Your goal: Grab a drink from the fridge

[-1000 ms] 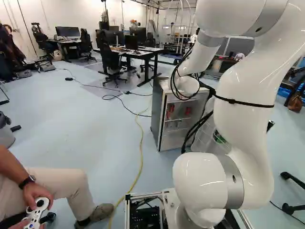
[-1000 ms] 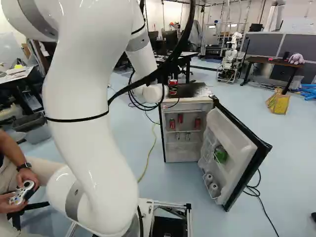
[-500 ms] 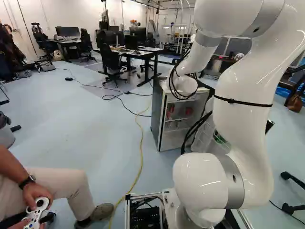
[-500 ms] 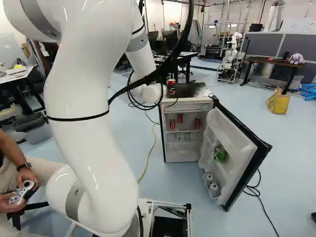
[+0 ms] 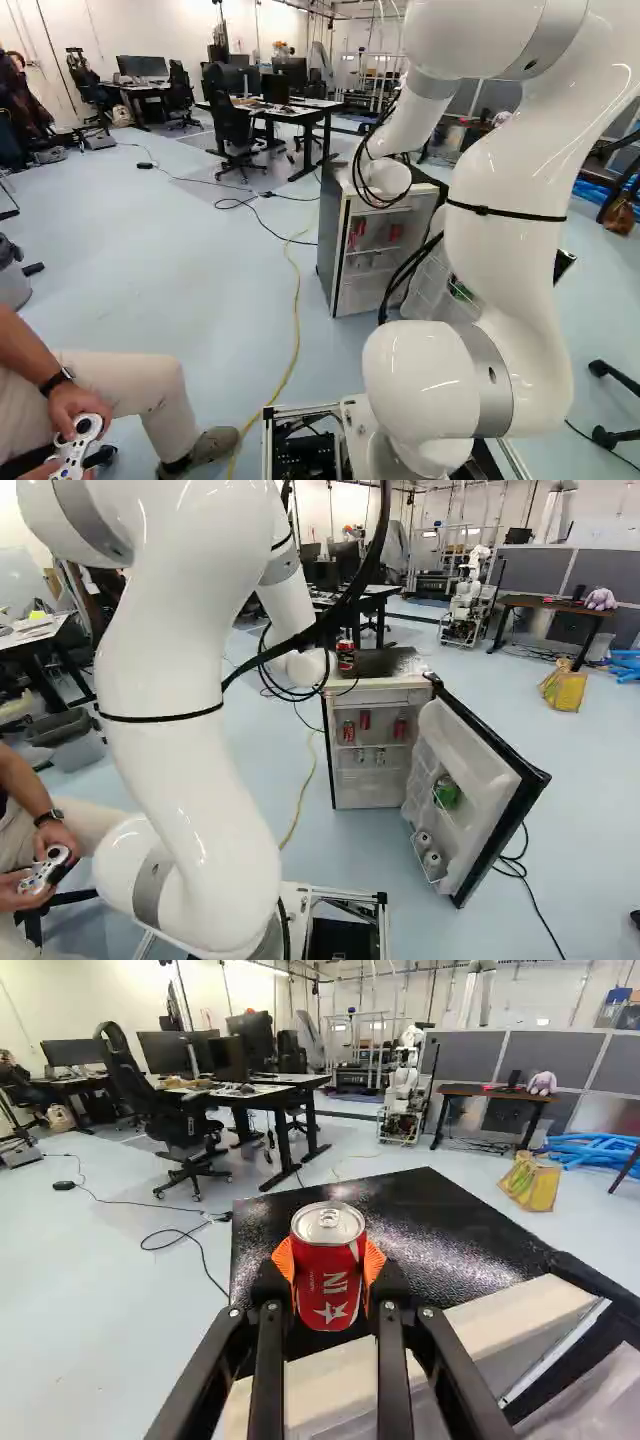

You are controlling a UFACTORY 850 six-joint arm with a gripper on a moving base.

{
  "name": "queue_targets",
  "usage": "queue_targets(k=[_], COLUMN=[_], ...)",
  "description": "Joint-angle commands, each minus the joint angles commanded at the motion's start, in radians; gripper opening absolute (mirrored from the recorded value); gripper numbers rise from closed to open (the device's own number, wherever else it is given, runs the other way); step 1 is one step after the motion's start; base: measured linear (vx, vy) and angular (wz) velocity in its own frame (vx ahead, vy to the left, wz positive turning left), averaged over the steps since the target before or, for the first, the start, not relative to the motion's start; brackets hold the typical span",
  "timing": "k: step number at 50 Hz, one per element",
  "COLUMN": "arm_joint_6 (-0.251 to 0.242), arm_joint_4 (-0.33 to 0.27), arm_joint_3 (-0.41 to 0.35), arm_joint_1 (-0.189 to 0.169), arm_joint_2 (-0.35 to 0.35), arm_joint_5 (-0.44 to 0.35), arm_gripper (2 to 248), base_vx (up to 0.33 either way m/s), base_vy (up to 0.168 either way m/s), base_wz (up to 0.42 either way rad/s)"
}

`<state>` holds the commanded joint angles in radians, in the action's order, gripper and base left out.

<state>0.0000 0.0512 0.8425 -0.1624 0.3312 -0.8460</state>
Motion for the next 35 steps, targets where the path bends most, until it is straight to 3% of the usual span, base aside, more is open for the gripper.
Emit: queue_targets(k=[35], arm_joint_6=[0.0], arm_joint_4=[0.0], arm_joint_3=[0.03], arm_joint_1=[0.01], arm_joint_2=[0.074], arm_joint_5=[0.0], arm_gripper=[87], base_vx=[0.0], base_vy=[0.0], base_wz=[0.0])
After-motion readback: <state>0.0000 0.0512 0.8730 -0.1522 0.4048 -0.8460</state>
